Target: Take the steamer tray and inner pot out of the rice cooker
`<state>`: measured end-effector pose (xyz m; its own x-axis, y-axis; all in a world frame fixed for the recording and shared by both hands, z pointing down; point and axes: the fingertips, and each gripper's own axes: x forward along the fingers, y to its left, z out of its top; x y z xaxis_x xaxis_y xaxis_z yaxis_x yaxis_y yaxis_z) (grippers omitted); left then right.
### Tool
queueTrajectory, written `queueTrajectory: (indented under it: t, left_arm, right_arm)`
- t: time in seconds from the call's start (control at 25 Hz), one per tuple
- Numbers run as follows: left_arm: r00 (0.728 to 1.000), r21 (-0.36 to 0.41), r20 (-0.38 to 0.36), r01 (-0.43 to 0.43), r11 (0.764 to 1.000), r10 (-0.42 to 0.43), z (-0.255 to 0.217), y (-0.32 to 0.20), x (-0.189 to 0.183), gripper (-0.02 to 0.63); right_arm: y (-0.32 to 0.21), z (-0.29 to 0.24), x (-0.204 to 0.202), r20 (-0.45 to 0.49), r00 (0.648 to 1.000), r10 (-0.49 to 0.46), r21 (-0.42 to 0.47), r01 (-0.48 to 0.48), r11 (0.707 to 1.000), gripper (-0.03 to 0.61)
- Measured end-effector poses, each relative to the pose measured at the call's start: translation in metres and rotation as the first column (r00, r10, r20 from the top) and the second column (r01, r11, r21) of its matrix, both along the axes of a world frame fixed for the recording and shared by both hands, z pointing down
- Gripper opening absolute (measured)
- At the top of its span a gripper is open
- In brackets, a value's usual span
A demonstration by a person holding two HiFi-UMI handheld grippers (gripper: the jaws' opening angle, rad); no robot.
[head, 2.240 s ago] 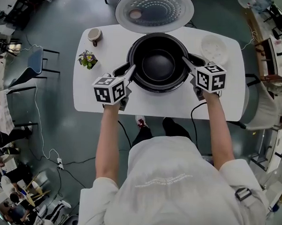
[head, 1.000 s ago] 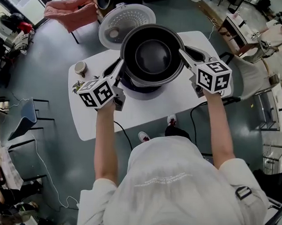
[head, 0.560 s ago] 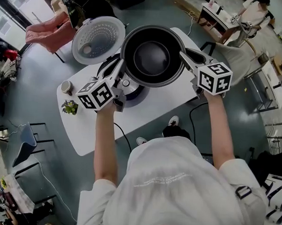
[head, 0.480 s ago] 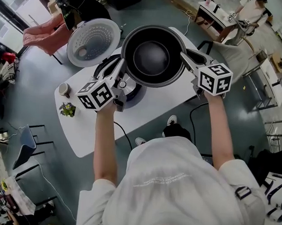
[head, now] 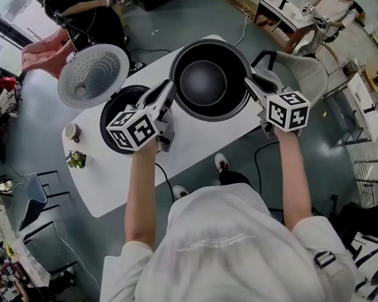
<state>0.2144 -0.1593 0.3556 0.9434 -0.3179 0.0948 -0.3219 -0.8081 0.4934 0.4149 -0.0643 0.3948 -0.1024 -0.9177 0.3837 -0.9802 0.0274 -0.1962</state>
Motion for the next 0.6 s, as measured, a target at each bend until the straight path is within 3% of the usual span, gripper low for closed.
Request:
queueTrajectory:
  t: [0.6]
  left_arm:
    - [0.994, -0.185, 0.052, 0.108, 0.977, -0.1, 0.102, 0.013, 0.069, 0.063]
  right_arm:
    - [-0.001, 0.104, 0.075, 0.076, 0.994, -0.074, -0.183, 0.087, 0.979, 0.115]
